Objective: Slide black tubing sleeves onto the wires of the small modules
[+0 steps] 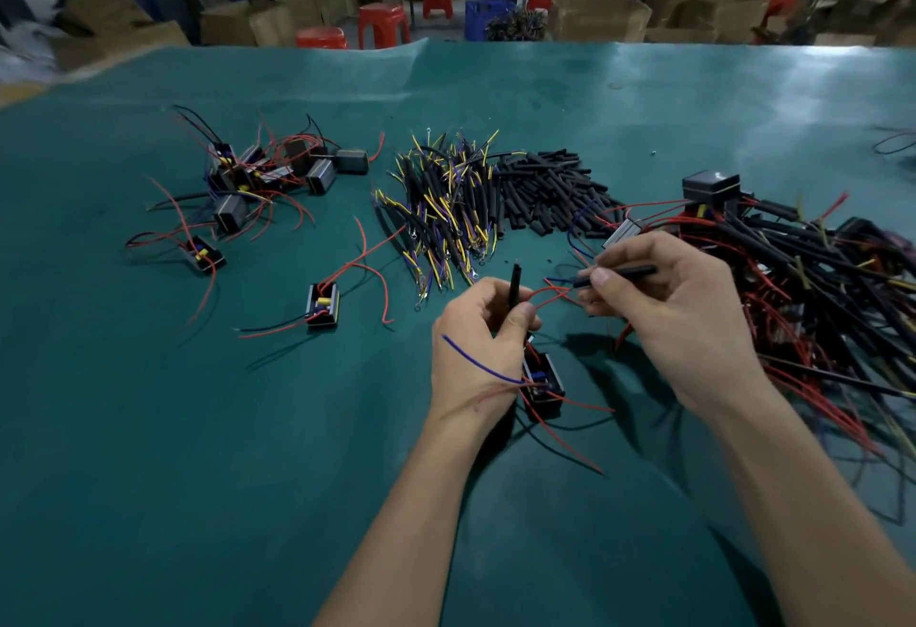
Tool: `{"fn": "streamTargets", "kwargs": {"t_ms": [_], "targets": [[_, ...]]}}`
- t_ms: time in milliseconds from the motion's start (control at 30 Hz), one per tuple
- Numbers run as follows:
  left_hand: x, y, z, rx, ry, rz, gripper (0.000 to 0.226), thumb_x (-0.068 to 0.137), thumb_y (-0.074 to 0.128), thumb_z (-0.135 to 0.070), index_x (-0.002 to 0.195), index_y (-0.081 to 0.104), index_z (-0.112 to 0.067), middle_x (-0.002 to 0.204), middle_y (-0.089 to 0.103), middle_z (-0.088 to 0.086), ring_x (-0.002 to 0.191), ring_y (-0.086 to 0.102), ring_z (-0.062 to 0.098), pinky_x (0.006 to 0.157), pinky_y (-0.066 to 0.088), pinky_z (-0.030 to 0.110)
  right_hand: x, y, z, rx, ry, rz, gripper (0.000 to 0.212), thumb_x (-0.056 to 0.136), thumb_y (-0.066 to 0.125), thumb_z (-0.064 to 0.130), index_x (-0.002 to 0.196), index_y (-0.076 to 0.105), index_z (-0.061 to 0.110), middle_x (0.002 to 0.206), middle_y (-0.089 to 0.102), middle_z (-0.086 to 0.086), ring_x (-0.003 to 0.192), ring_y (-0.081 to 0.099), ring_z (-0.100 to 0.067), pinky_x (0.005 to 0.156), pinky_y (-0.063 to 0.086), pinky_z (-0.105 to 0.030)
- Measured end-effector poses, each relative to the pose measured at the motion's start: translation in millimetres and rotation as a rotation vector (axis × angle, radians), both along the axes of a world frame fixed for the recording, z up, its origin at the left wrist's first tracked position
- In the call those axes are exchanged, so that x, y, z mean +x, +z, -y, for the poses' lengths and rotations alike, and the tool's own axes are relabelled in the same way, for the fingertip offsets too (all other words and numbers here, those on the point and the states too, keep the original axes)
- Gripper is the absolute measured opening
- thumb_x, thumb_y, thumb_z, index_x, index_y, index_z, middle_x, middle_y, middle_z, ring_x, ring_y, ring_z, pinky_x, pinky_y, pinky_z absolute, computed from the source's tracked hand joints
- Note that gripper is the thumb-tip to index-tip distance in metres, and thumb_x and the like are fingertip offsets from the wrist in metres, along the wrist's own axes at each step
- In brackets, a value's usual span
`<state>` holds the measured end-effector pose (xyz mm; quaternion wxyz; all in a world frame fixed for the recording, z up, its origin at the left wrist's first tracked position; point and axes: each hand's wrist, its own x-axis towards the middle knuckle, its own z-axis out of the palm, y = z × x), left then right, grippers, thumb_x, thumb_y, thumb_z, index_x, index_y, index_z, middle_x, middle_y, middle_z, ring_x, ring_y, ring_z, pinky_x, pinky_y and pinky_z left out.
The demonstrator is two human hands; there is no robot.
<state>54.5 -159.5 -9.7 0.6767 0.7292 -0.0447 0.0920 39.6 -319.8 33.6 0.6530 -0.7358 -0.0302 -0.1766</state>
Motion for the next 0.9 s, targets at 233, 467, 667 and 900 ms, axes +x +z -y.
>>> {"fn": "streamTargets", "kwargs": {"t_ms": [233,467,667,900], "targets": [[1.3,-3.0,-0.2,0.013,0.006,0.004,0.02,0.091,0.066,-0.002,0.087,0.069,-0.02,0.069,0.071,-0.008,0.07,0.072,0.01,0.075,0.06,0.031,-0.6,-0.6,1.4,-0.033,-0.014,-0.009,0.013,0.091,0.07,-0.003,0.09,0.067,0.01,0.084,0.077,-0.011,0.073,0.076,-0.023,0.068,0.06,-0.028],[-0.5,-1.3,0.6,0.027,0.009,-0.009,0.018,0.09,0.067,-0.003,0.086,0.069,-0.02,0.068,0.071,-0.006,0.068,0.07,0.009,0.07,0.057,0.025,-2.6,1.3,3.4,-0.254,-0.094,0.051,0.016,0.09,0.074,0.006,0.085,0.068,0.02,0.073,0.075,0.002,0.063,0.074,-0.015,0.062,0.06,-0.027],[-0.2,1.8,0.8,0.032,0.01,-0.008,0.016,0.091,0.067,-0.001,0.088,0.07,-0.016,0.069,0.071,-0.005,0.07,0.072,0.011,0.072,0.058,0.026,-0.8,-3.5,-0.1,-0.284,-0.076,0.028,0.017,0.091,0.074,0.007,0.084,0.067,0.021,0.072,0.075,0.003,0.065,0.074,-0.014,0.063,0.06,-0.026],[-0.7,1.5,1.6,0.012,0.009,-0.015,0.019,0.091,0.066,0.0,0.086,0.069,-0.019,0.07,0.07,-0.005,0.07,0.072,0.011,0.073,0.059,0.027,0.0,-2.7,7.7,-0.251,-0.13,0.039,0.017,0.089,0.076,0.008,0.083,0.069,0.023,0.074,0.076,0.001,0.067,0.075,-0.016,0.064,0.06,-0.027]]}}
